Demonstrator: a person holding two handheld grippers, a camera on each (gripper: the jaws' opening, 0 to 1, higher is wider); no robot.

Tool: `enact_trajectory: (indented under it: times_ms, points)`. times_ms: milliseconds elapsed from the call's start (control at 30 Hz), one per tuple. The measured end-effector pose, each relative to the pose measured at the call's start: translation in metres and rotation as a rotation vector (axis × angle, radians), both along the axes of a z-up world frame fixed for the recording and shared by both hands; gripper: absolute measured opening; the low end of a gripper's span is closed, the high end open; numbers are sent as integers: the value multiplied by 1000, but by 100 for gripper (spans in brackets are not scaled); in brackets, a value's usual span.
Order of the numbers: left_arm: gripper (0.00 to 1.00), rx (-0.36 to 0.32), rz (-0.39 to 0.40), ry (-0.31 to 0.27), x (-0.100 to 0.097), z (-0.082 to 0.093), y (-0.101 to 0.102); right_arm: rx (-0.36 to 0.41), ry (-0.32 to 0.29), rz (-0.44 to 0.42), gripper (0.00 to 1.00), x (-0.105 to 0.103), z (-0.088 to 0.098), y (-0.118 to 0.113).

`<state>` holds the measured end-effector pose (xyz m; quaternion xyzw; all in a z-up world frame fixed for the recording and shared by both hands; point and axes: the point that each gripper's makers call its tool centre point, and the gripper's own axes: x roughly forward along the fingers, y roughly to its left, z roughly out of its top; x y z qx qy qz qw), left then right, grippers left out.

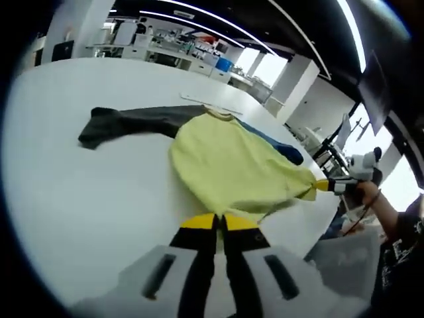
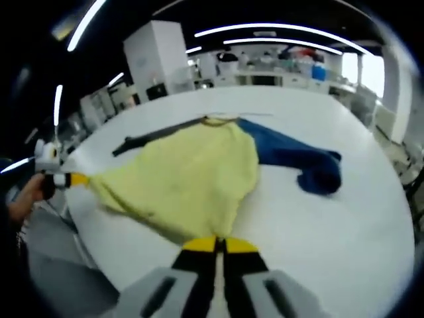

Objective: Fold the garment on the visible template until the final outline fits inside the template.

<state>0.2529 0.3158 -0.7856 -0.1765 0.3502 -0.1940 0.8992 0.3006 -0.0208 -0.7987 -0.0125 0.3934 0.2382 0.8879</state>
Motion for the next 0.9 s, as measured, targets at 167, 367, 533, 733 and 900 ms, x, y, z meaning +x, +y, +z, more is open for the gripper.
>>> enact_trajectory:
  times_ms: [167, 367, 533, 733, 900]
  points:
    - [0, 52, -19, 30, -6, -12, 2, 6, 20, -11, 0, 7, -6, -8]
    - [0, 94, -28, 72, -6, -28, 7, -5, 60, -23, 0, 8, -22, -10]
    - [1, 123, -26, 90, -6, -39, 7, -20, 77, -24, 0, 7, -33, -8]
    - [4, 135, -6, 90, -7, -41, 7, -41, 75, -53, 4, 5, -38, -11]
    - [12, 153, -21, 84, -15, -40, 7, -35, 97, -88, 19, -3, -39, -15]
